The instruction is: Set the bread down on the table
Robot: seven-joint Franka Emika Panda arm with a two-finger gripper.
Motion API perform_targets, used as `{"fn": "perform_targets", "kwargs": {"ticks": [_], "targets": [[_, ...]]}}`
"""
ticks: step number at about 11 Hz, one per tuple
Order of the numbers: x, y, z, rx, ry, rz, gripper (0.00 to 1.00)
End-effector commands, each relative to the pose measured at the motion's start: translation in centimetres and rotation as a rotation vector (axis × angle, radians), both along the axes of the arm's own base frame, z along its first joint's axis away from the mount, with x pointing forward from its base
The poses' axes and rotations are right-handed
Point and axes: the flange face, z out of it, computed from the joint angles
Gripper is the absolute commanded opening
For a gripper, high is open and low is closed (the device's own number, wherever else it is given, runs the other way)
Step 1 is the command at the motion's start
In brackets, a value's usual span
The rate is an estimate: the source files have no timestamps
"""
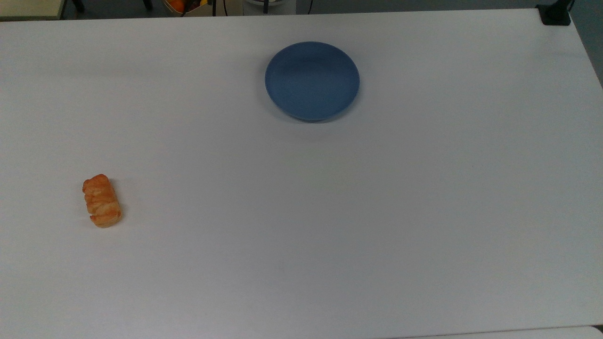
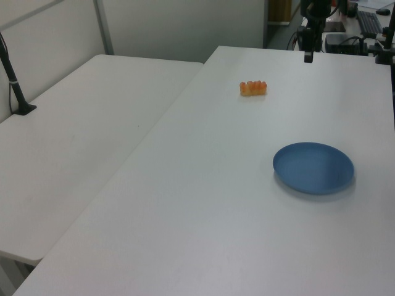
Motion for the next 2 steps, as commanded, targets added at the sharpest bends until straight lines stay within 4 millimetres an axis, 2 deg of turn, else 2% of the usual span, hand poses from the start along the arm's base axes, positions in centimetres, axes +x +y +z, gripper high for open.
{"fn": "perform_targets", "kwargs": {"ticks": [1,2], "targets": [[-0.61,-0.46,-0.3,0.015,0.009,-0.02,1.0],[-0.58,-0.45,-0.27,0.015,0.006,-0.02,1.0]]}}
